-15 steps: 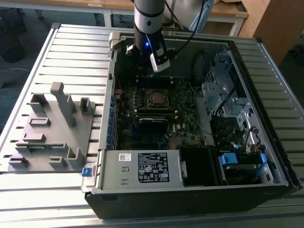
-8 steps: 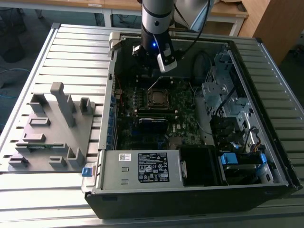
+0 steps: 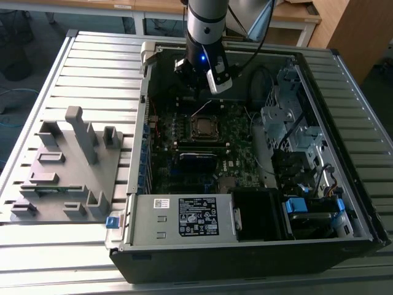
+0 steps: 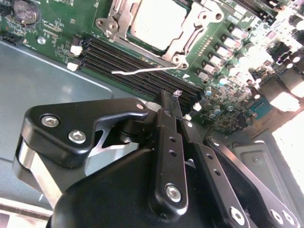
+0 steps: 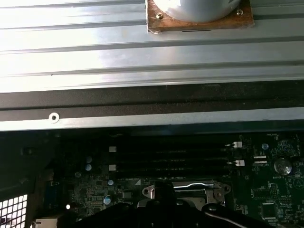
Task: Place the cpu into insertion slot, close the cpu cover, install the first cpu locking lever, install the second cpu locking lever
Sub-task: 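Install the first cpu locking lever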
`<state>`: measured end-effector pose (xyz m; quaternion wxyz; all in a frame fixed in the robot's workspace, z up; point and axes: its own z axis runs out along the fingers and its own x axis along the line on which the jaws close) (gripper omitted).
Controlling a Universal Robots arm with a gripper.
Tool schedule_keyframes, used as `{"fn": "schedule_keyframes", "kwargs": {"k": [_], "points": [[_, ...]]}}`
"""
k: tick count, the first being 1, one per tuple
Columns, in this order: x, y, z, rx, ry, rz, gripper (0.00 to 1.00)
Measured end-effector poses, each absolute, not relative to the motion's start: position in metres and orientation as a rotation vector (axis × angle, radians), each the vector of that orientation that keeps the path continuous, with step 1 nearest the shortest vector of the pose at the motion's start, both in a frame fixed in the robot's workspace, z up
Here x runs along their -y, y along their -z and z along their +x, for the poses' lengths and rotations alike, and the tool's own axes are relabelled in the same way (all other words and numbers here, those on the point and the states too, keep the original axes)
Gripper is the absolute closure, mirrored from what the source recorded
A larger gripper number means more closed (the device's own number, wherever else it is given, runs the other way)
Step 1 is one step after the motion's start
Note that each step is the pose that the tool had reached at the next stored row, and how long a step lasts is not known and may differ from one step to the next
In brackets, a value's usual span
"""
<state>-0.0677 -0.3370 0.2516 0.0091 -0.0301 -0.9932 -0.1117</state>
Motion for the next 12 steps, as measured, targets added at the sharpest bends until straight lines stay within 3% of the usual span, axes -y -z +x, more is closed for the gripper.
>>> {"fn": "schedule_keyframes", "kwargs": {"k": [12], "points": [[0.337, -0.2459, -0.0677, 3.133, 0.354, -0.089, 0.9]]}}
